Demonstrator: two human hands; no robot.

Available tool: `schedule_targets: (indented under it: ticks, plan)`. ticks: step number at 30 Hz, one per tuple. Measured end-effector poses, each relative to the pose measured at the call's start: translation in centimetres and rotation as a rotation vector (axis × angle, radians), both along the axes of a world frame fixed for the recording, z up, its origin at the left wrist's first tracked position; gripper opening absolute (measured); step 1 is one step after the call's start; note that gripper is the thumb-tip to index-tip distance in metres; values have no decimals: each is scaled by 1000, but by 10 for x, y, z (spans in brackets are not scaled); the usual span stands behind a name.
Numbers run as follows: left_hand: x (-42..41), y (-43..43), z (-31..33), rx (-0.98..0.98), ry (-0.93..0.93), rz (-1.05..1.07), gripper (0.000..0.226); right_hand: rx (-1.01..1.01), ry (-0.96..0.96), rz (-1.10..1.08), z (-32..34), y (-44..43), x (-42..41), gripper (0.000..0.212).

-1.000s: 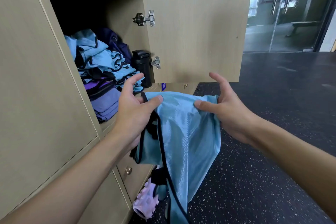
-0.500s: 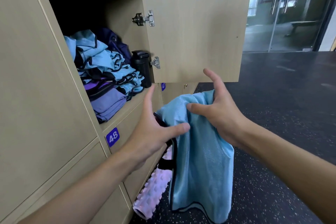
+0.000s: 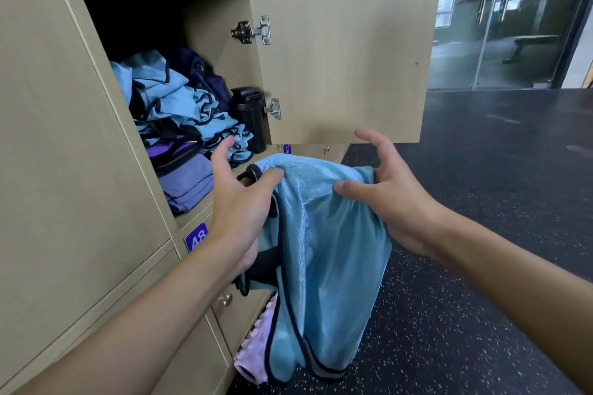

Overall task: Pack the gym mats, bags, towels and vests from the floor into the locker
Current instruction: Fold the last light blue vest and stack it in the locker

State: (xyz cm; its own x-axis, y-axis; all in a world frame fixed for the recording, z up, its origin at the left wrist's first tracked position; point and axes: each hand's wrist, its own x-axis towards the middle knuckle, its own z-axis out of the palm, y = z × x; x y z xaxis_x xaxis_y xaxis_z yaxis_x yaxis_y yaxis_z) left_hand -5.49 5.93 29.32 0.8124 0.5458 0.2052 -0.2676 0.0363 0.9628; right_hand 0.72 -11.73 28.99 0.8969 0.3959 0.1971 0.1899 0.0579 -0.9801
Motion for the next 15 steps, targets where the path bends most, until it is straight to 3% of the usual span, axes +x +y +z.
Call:
schedule_targets:
  ticks: [4, 8, 12, 15]
  plan:
    - [-4, -8, -6, -121, 96, -98, 87, 62, -17, -95, -3, 4, 3, 73]
    - [-10, -19, -19, -90, 133, -198, 114, 29, -52, -152, -4, 4, 3, 74]
    - [-2, -16, -15, -74, 32, -90, 106, -5, -28, -126, -1, -4, 6, 85]
    - [3, -3, -12, -73, -26, -33, 94, -154, -37, -57, 5, -11, 7, 103]
